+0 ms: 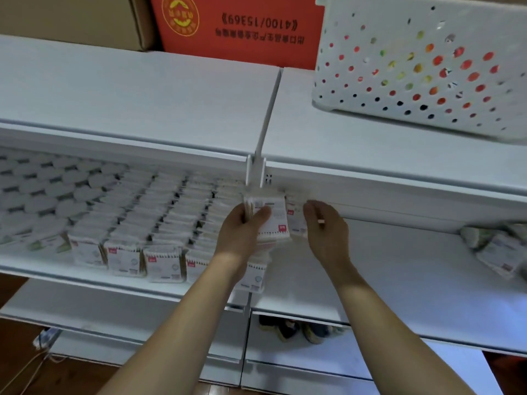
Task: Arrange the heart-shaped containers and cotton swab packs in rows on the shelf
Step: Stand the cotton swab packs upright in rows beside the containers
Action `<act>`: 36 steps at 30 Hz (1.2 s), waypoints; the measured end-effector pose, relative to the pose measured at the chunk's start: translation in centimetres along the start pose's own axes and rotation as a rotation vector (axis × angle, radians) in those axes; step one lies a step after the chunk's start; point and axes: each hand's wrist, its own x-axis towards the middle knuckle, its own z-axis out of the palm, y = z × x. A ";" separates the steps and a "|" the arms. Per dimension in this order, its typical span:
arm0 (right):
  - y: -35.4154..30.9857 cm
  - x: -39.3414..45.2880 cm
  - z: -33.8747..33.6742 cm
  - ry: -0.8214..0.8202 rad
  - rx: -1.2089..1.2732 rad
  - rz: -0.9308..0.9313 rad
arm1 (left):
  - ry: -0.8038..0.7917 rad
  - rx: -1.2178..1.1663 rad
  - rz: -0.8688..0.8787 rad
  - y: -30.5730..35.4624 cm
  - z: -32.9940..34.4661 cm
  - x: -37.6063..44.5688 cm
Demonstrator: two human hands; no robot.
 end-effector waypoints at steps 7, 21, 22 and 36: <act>-3.9 -2.8 -2.9 -0.409 0.321 0.208 | -0.060 0.049 0.030 -0.4 2.9 0.4; -2.8 -3.0 -4.3 -0.005 0.696 0.497 | -0.152 -0.063 0.024 0.2 4.2 0.3; -2.5 -2.9 -4.2 0.016 0.693 0.462 | -0.132 -0.047 0.036 0.2 4.1 0.3; 2.7 1.5 1.1 -0.158 -0.390 -0.174 | 0.107 0.029 0.042 0.8 -0.4 0.7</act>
